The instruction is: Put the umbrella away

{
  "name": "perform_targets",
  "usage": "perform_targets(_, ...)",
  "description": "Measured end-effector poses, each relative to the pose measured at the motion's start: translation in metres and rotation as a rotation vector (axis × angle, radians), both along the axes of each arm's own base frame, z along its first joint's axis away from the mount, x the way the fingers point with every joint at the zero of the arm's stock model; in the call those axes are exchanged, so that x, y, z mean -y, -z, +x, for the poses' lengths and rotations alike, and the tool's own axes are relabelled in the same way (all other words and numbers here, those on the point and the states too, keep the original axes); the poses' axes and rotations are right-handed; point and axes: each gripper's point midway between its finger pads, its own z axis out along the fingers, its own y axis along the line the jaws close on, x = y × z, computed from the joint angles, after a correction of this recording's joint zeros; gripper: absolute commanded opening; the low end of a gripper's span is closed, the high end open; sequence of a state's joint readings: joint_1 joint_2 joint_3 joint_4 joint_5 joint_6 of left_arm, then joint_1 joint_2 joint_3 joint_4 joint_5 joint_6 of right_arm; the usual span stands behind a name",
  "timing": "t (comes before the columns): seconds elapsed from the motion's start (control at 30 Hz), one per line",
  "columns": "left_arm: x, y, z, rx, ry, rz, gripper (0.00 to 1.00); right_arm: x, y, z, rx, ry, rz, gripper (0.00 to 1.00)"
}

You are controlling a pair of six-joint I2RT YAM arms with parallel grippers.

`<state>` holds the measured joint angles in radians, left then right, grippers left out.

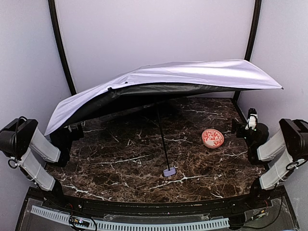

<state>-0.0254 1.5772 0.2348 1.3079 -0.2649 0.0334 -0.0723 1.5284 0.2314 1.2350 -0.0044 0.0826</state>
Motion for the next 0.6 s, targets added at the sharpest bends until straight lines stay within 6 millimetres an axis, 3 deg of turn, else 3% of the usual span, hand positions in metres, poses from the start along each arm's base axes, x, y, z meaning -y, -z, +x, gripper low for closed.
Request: perform_targets(0.6,0.0058,0.0006,0.0012,-0.005,0.035,0.003,0.99,-0.0007,-0.0004,-0.0009,-0.007,-0.004,0.001,0.99)
